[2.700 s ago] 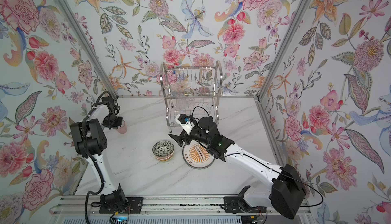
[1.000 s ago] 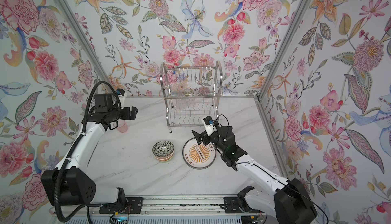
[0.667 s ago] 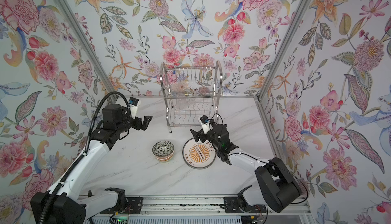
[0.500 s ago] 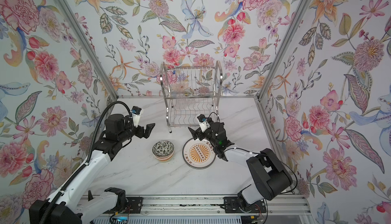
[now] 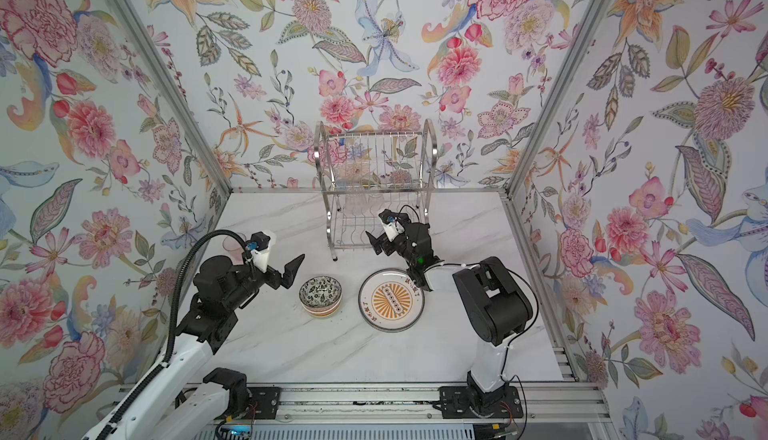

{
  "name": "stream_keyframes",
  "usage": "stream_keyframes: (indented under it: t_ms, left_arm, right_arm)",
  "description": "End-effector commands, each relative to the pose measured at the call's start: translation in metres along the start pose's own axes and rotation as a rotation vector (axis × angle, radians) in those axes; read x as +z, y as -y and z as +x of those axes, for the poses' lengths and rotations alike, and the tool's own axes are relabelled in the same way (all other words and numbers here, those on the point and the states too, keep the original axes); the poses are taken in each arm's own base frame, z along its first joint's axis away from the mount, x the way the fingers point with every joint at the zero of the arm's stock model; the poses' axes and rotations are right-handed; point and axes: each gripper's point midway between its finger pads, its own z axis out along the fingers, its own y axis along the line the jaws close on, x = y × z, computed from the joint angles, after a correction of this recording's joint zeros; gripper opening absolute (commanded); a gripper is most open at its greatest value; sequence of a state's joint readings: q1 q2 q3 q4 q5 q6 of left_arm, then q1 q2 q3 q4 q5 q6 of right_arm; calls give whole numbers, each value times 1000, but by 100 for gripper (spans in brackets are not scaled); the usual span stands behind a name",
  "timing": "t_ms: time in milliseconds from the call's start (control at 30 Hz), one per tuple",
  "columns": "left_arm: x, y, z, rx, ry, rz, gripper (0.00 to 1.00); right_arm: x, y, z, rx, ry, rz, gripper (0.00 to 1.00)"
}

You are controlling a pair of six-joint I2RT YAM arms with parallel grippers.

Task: Unload the mixed dishes from the dish rack
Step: 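Reach the right gripper into the rack toward the clear glasses while the left draws back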

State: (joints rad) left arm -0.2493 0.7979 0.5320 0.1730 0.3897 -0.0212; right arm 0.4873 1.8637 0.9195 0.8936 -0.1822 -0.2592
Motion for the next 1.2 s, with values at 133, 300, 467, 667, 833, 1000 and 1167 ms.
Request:
stream_keyframes:
  t_ms: [133,300,467,667,833,1000,1167]
  left_arm:
    - [-4,10,0,35,32,27,99]
    - [-4,12,5,31,27,35,99]
    - [-3,13,4,28,38,36,99]
    - [-1,15,5,32,31,47,99]
    - [0,18,5,29,26,53,99]
    - [-2,19,5,33,19,49,99]
    - [-2,20,6,32,10,50,99]
  right_arm:
    - [28,21,-1,-67,46,52,100]
    - [44,28,10,-102,38,41,100]
    - [59,35,18,-124,41,14,98]
    - [76,44,23,-136,50,-11,97]
    - [90,48,25,-141,53,-28,97]
    - [103,50,27,-142,59,-45,97]
    - [114,57,28,-141,70,-41,97]
